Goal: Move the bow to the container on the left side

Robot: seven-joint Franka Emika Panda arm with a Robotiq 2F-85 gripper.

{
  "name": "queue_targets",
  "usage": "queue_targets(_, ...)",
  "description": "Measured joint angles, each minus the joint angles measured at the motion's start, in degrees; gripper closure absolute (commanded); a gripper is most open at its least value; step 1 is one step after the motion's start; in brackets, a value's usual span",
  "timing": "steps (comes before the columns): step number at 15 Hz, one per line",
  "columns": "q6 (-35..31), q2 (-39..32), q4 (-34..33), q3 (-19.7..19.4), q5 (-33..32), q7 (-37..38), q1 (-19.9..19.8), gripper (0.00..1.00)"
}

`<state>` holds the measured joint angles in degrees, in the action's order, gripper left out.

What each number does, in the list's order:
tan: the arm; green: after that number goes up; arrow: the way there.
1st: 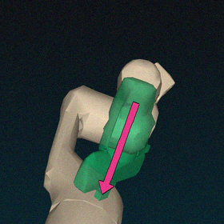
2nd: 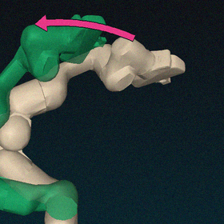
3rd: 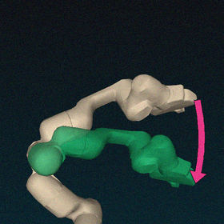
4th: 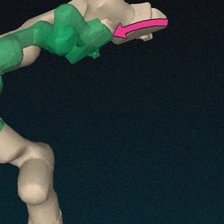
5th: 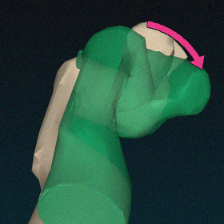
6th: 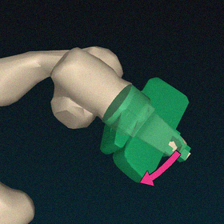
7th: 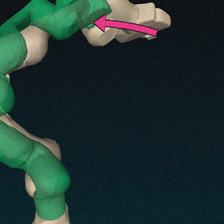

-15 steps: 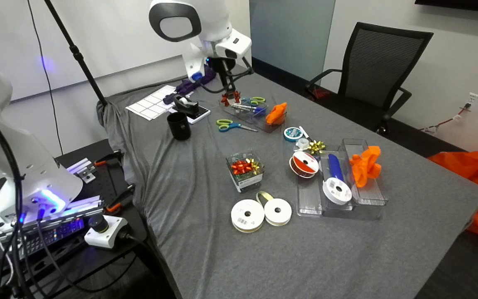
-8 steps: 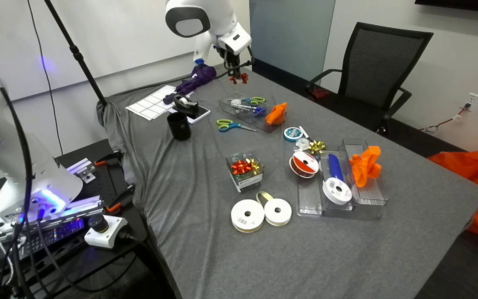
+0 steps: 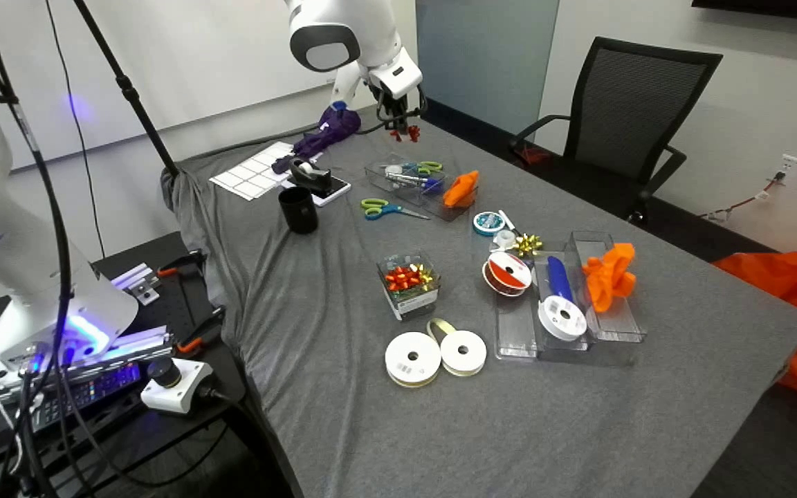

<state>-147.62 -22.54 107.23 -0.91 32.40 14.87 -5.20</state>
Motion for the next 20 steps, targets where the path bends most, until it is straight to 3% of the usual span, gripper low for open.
queue_targets(4, -0.19, -0.37, 0.02, 0.15, -1.19, 0.82, 0.96, 1.0)
queue_targets(9, -4.93, -2.34, 0.5, 1.7, -2.17, 4.84, 5.2, 1.0)
queue_targets(20, -13.9, -13.81, -1.83, 3.39, -4.0, 9.92, 9.88, 1.0)
